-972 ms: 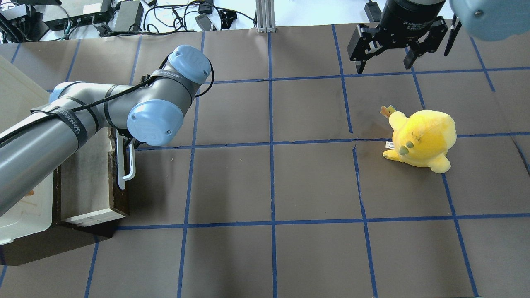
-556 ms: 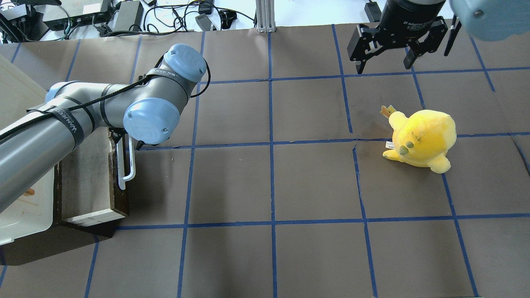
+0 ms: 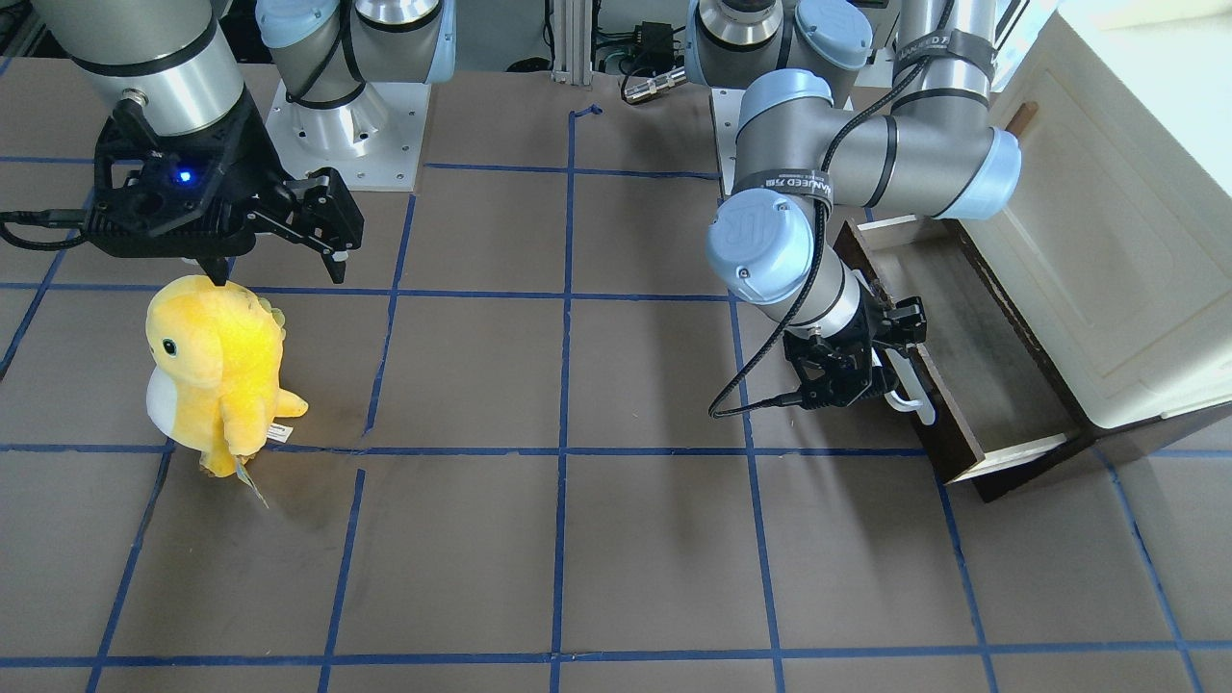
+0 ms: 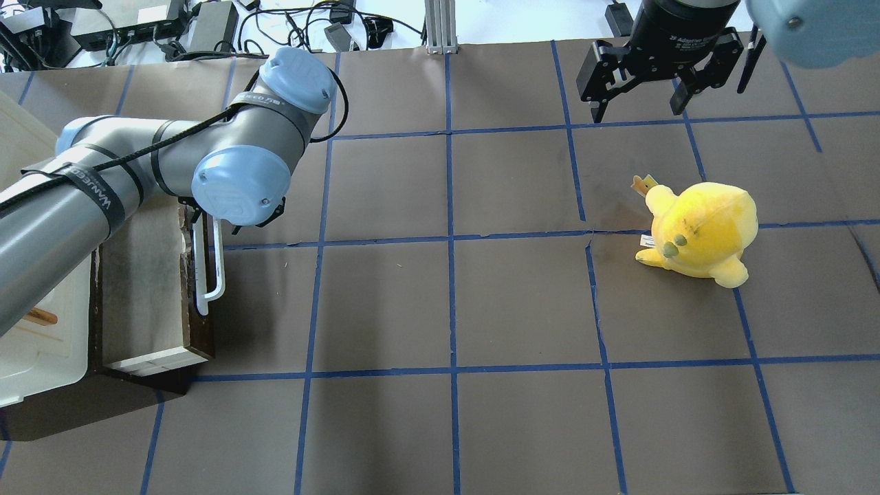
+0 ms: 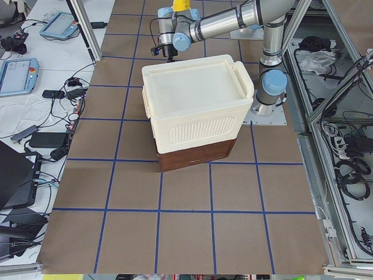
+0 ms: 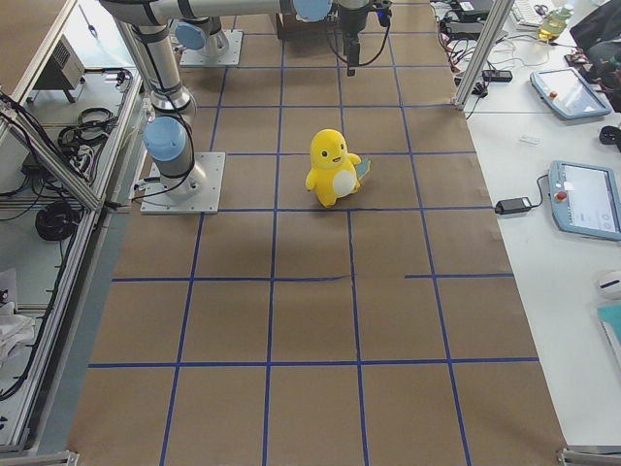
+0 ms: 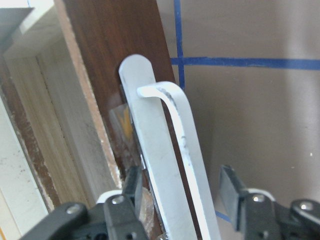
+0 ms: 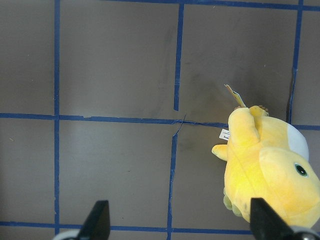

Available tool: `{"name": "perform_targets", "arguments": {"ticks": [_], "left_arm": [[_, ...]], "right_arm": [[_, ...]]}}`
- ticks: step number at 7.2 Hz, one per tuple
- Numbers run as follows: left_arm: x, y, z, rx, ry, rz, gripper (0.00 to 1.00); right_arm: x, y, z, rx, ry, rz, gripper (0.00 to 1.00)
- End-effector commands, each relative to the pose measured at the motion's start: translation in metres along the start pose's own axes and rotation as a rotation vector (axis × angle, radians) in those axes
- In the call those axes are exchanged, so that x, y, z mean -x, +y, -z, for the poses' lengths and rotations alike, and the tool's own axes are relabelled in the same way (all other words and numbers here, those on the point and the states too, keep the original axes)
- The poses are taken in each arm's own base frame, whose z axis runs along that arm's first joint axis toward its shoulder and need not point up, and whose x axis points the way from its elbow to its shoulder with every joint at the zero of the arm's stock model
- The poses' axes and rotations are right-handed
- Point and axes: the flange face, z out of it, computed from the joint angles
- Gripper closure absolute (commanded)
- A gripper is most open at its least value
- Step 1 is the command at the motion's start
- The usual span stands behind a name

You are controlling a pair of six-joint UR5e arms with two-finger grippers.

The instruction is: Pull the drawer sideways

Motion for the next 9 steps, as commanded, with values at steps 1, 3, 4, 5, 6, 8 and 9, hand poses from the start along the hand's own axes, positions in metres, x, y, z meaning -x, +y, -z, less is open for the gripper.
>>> {"name": "perform_targets", "arguments": {"ticks": [1,3,4,5,6,8,9], "left_arm": [[0.031,0.014,0.074,-0.083,0.237,-0.017,0.38],[0.062,0.047,0.130,-0.209,0.433,-0.098,0.38],[0.080,0.058,0.149,-0.253,0.531,-0.075,0.38],[0.096,0.060,0.148,-0.266,0.605,-0.084,0.38],[0.111,0.068,0.147,-0.292,0.623,-0.182,0.38],[0.124,0.081,0.150,-0.287,0.616,-0.187,0.00],[0.127,0.080,0.149,-0.291,0.617,-0.191,0.00]], "right_arm": [[0.000,0.000,0.000,0.000,0.000,0.000,0.00],[0.000,0.000,0.000,0.000,0.000,0.000,0.00],[0.000,0.000,0.000,0.000,0.000,0.000,0.00],[0.000,0.000,0.000,0.000,0.000,0.000,0.00],[0.000,0.000,0.000,0.000,0.000,0.000,0.00],[0.000,0.000,0.000,0.000,0.000,0.000,0.00],[0.000,0.000,0.000,0.000,0.000,0.000,0.00]]}}
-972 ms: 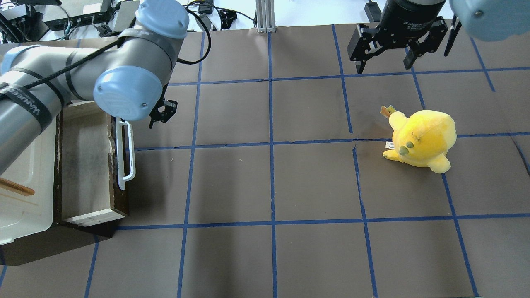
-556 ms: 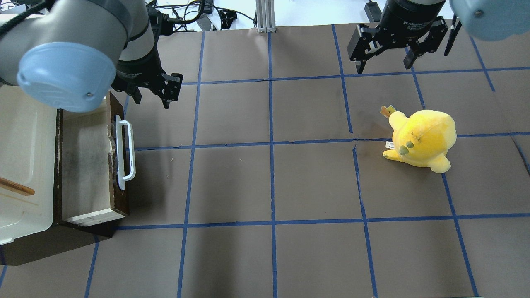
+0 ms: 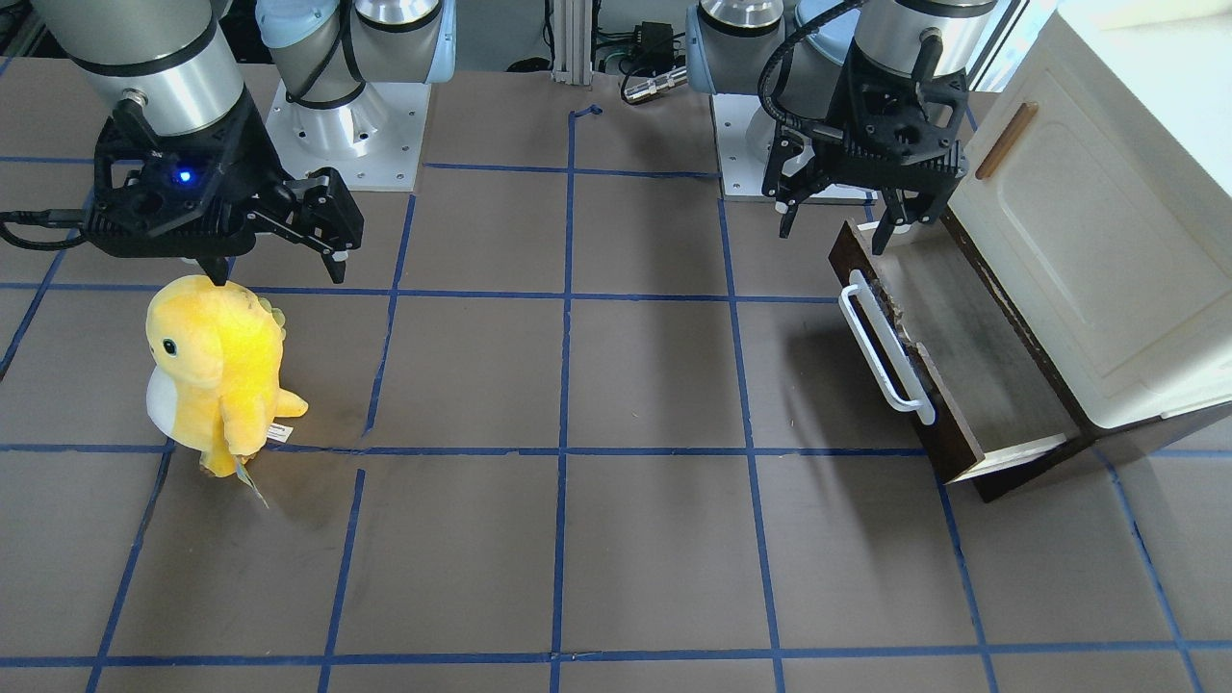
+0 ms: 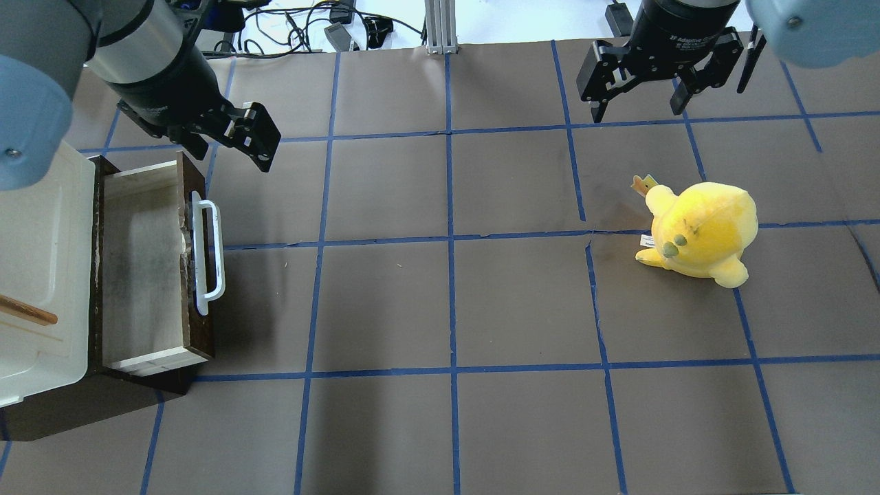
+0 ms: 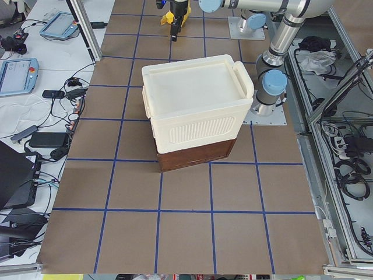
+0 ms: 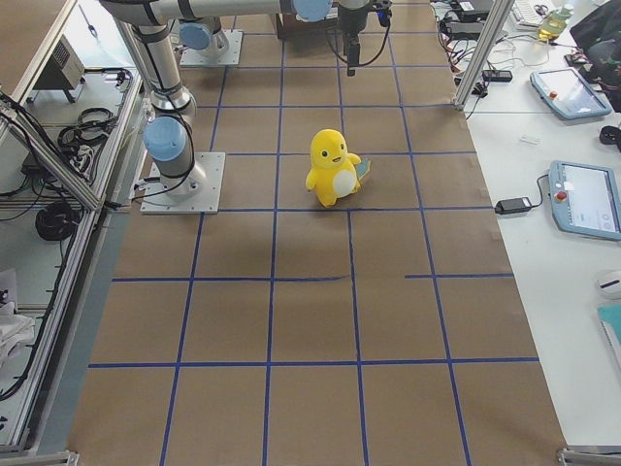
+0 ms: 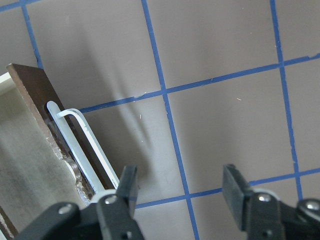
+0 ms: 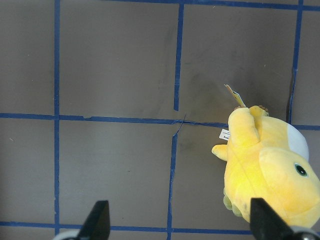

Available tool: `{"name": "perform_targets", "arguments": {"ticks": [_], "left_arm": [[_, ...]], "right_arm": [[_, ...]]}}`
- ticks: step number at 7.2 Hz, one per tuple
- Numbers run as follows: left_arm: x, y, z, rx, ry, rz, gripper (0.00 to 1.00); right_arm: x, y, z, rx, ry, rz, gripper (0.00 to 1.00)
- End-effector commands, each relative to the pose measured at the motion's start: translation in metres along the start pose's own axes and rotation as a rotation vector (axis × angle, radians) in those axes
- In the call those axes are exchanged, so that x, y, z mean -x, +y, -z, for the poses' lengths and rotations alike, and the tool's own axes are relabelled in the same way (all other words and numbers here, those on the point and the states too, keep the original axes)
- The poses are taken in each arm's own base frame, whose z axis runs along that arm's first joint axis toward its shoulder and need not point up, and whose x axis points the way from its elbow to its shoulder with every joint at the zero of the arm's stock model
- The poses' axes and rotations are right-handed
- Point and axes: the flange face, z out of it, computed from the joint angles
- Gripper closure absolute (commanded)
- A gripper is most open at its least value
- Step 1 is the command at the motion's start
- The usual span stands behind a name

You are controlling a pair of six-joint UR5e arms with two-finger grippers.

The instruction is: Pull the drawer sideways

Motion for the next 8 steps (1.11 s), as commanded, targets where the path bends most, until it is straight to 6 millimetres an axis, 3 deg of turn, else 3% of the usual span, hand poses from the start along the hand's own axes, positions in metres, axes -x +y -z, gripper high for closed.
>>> {"name": "perform_targets", "arguments": {"ticks": [1,8], "left_arm": [[0.0102,0.0009,0.0029,-0.010,0.012,-0.006,0.00],[0.0123,-0.0040,0.0049,-0.056,-0.005,0.092,0.00]], "right_arm": [[0.0000,0.0000,0.0000,0.000,0.000,0.000,0.00],[0.0000,0.0000,0.0000,0.000,0.000,0.000,0.00]]}}
